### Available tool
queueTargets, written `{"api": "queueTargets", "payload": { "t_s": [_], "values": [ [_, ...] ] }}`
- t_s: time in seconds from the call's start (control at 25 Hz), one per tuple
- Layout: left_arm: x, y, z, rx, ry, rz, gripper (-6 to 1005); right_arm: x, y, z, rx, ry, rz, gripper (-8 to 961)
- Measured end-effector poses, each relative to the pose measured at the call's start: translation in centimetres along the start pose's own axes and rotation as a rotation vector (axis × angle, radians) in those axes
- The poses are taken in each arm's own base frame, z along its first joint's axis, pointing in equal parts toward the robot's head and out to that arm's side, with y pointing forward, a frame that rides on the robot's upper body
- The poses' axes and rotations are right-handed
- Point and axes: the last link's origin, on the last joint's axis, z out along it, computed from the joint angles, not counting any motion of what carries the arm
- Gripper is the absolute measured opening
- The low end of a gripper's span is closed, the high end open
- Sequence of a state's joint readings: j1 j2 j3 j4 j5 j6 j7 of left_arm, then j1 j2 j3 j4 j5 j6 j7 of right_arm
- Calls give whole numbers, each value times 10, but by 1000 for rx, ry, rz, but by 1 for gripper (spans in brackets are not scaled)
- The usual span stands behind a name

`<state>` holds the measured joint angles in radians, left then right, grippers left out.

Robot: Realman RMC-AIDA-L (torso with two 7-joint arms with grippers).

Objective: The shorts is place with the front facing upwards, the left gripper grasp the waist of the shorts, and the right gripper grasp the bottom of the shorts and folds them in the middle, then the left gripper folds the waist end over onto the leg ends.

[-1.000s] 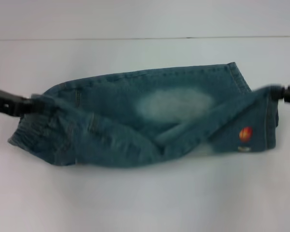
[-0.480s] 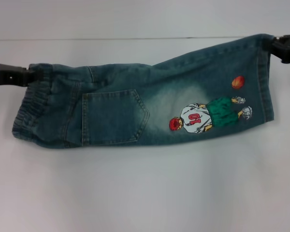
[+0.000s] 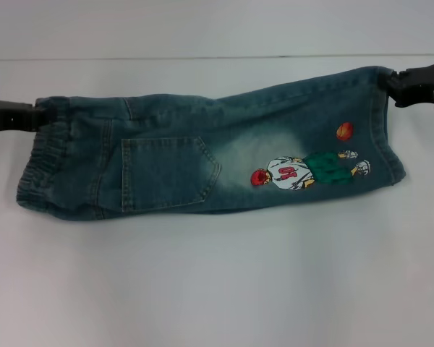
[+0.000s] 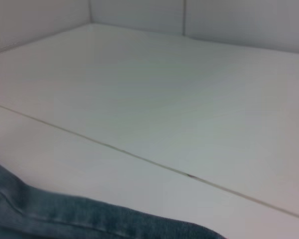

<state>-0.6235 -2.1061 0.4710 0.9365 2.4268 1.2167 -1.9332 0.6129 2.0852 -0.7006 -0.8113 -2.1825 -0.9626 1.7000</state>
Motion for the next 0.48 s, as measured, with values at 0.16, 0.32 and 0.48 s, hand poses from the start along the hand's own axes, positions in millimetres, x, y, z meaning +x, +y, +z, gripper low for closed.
{"api": "queueTargets", "payload": {
  "t_s": [0.16,0.32,0.48],
  "values": [
    [-4,-2,2,14,0,-13,66,10,-5,5,51,14,22,38],
    [-7,-3,4,18,-5,-19,67,13,-6,6,70,19,26,38],
    [-8,-2,6,19,-6,-15,67,15,-5,9,72,15,4,37]
  ]
}}
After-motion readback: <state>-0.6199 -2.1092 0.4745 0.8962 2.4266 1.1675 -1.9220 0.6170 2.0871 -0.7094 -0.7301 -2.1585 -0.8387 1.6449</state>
